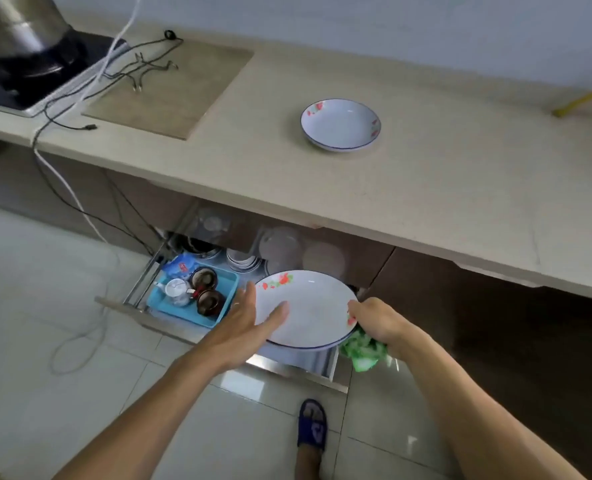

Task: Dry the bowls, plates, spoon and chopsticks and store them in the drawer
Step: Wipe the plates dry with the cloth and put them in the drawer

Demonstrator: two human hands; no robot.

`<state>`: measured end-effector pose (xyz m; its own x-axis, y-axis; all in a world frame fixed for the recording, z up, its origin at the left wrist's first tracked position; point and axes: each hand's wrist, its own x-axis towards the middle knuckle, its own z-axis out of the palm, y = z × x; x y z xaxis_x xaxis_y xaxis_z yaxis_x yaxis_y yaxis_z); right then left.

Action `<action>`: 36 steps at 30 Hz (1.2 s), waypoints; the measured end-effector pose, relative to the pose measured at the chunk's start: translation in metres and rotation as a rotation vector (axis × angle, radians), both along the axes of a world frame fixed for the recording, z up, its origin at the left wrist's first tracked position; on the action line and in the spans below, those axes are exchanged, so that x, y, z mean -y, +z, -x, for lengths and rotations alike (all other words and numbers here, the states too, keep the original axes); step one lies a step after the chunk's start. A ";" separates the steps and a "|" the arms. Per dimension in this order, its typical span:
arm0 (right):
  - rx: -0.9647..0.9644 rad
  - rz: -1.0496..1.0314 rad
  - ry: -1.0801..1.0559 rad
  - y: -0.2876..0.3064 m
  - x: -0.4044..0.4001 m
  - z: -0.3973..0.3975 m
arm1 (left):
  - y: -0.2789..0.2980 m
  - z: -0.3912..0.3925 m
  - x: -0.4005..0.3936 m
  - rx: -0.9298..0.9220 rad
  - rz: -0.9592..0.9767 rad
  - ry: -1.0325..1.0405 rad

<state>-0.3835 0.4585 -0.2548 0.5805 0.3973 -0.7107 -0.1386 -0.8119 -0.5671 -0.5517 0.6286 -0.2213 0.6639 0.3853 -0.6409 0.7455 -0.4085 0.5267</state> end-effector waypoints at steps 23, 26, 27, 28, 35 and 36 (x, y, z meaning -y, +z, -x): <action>-0.041 0.300 0.152 -0.392 -0.196 0.027 | -0.393 -0.034 -0.208 -0.229 -0.252 0.095; 0.009 0.349 0.119 -0.416 -0.206 0.028 | -0.420 -0.040 -0.213 -0.228 -0.274 0.053; 0.033 0.365 0.118 -0.421 -0.208 0.029 | -0.426 -0.043 -0.214 -0.230 -0.279 0.047; 0.057 0.379 0.126 -0.426 -0.210 0.029 | -0.432 -0.046 -0.215 -0.227 -0.290 0.037; 0.118 0.456 0.165 -0.446 -0.214 0.031 | -0.466 -0.063 -0.220 -0.223 -0.353 -0.075; 0.119 0.468 0.160 -0.449 -0.214 0.032 | -0.470 -0.065 -0.221 -0.224 -0.367 -0.089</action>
